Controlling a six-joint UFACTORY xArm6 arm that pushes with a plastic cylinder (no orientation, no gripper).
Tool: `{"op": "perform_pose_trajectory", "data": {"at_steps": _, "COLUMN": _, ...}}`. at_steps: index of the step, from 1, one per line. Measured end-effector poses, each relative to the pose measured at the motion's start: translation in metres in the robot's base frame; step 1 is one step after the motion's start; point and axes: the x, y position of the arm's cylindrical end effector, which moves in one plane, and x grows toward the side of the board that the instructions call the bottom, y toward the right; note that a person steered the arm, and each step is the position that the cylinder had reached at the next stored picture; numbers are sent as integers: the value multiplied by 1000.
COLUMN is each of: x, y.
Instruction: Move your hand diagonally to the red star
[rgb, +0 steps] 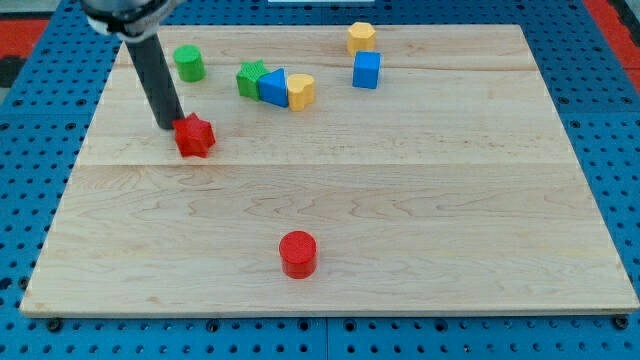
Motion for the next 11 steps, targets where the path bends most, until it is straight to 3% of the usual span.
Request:
{"op": "perform_pose_trajectory", "data": {"at_steps": 2, "x": 48, "y": 81}}
{"op": "perform_pose_trajectory", "data": {"at_steps": 4, "x": 7, "y": 69}}
{"op": "perform_pose_trajectory", "data": {"at_steps": 11, "x": -4, "y": 67}}
